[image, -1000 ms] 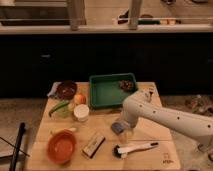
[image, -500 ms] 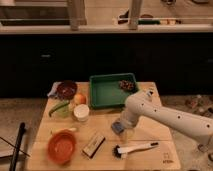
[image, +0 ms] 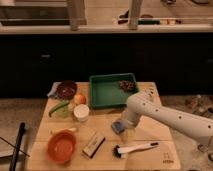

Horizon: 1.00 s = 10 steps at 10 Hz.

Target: Place sponge in red bowl

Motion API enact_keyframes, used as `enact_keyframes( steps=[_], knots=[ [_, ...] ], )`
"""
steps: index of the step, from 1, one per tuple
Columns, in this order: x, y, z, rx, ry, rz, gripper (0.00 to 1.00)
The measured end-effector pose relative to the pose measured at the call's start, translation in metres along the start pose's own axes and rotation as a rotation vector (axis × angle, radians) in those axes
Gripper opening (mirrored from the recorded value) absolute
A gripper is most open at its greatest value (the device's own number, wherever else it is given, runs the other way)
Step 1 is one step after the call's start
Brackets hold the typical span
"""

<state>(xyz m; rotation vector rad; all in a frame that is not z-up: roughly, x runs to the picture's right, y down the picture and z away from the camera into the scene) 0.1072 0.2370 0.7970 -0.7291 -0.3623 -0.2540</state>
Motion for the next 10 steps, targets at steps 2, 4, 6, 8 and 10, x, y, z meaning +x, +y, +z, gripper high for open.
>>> enact_keyframes(
  steps=[2, 4, 6, 8, 10],
  knots=[
    [0.0, -0.001, -0.006, 0.012, 0.004, -0.005, 0.8],
    [0.003, -0.006, -0.009, 0.024, 0.007, -0.016, 0.8],
    [0.004, -0.014, -0.008, 0.029, 0.007, -0.033, 0.8],
    [0.006, -0.02, -0.007, 0.034, 0.007, -0.045, 0.8],
    [0.008, -0.025, -0.001, 0.046, 0.013, -0.06, 0.74]
  ],
)
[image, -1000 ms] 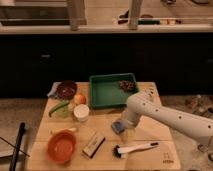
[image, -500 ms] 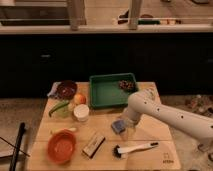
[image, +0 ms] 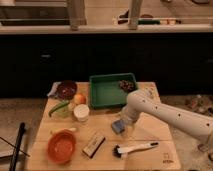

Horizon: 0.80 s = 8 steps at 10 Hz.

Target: Place sponge in red bowl

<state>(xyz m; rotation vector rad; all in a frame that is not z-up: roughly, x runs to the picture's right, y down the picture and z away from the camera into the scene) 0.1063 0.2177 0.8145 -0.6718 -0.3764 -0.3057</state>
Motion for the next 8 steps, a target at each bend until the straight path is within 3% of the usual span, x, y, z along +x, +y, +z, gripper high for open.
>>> enact_keyframes(
  steps=[2, 4, 7, 8],
  knots=[
    [0.004, -0.001, 0.01, 0.008, 0.002, -0.014, 0.58],
    [0.01, -0.001, 0.022, 0.019, -0.004, -0.024, 0.34],
    [0.012, -0.001, 0.023, 0.021, -0.004, -0.027, 0.06],
    [0.013, 0.0, 0.023, 0.02, -0.003, -0.026, 0.01]
  ],
)
